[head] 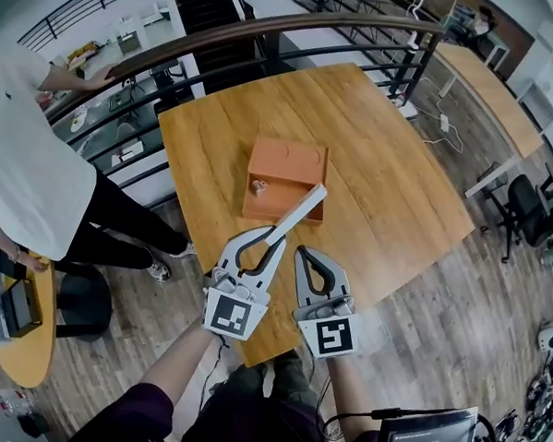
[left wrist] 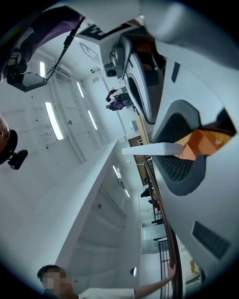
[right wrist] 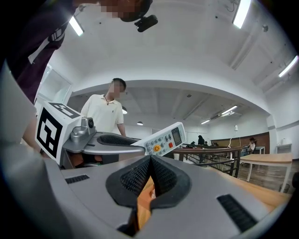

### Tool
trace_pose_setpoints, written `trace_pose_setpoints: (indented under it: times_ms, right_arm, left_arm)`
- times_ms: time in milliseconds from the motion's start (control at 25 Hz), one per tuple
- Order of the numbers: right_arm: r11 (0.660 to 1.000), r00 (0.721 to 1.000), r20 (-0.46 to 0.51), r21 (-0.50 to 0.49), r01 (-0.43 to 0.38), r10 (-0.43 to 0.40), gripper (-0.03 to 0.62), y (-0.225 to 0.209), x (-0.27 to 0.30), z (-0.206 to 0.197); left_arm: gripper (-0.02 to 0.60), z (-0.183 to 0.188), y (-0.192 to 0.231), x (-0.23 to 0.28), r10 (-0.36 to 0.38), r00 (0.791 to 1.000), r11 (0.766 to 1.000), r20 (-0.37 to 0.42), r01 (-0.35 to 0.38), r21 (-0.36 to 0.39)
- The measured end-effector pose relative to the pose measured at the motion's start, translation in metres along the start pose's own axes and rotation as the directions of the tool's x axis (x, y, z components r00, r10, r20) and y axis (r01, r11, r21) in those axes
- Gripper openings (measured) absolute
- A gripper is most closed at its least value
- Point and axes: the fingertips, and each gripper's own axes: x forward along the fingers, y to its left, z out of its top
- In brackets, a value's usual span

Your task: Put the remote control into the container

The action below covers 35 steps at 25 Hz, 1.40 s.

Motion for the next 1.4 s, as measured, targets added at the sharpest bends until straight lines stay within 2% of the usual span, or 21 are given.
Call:
trace_pose_setpoints:
  times_ms: [160, 280, 600, 720, 880, 1080, 1280, 1400]
  right_arm:
    - [1.0, 1.0, -0.022, 0.021, -0.02, 0.02, 0.015, -0.029, 0.026, -0.032]
    - [0.999, 0.999, -0.037, 0.041, -0.031, 0.032, 0.015, -0.044, 0.044, -0.059]
    - [0.996, 0.996, -0.076, 0.076, -0.046, 0.051, 0.015, -0.07, 0.077, -0.123]
    - [0.995, 0.995, -0.085, 0.091, -0.046, 0.054, 0.015, -0.079, 0.086, -0.137]
    - [0.993, 0.993, -0.103, 0.11, -0.04, 0.052, 0.015, -0.079, 0.092, -0.149]
    - [0.992, 0.992, -0.116, 0.119, -0.037, 0.051, 0.015, -0.083, 0.092, -0.164]
    - [0.991, 0.991, -0.12, 0.129, -0.037, 0.053, 0.015, -0.086, 0.091, -0.17]
    - [0.991, 0.991, -0.125, 0.129, -0.034, 0.05, 0.015, -0.089, 0.089, -0.174]
  left_arm:
    - [0.081, -0.037, 0.007, 0.044, -0.028, 0.999, 1.0, -0.034, 0.028, 0.005]
    - [0.081, -0.073, 0.004, 0.069, -0.068, 0.997, 0.997, -0.046, 0.066, -0.028]
    - [0.081, -0.157, 0.004, 0.112, -0.137, 0.98, 0.99, -0.144, 0.142, 0.019]
    - [0.081, -0.181, 0.003, 0.124, -0.194, 0.961, 0.976, -0.196, 0.208, 0.057]
    - [0.081, -0.208, 0.01, 0.129, -0.314, 0.904, 0.928, -0.29, 0.357, 0.107]
    - [0.081, -0.238, 0.01, 0.141, -0.43, 0.81, 0.851, -0.4, 0.511, 0.12]
    - [0.081, -0.266, 0.007, 0.151, -0.501, 0.718, 0.792, -0.483, 0.605, 0.078]
    - [0.081, -0.279, 0.004, 0.159, -0.523, 0.678, 0.77, -0.516, 0.636, 0.056]
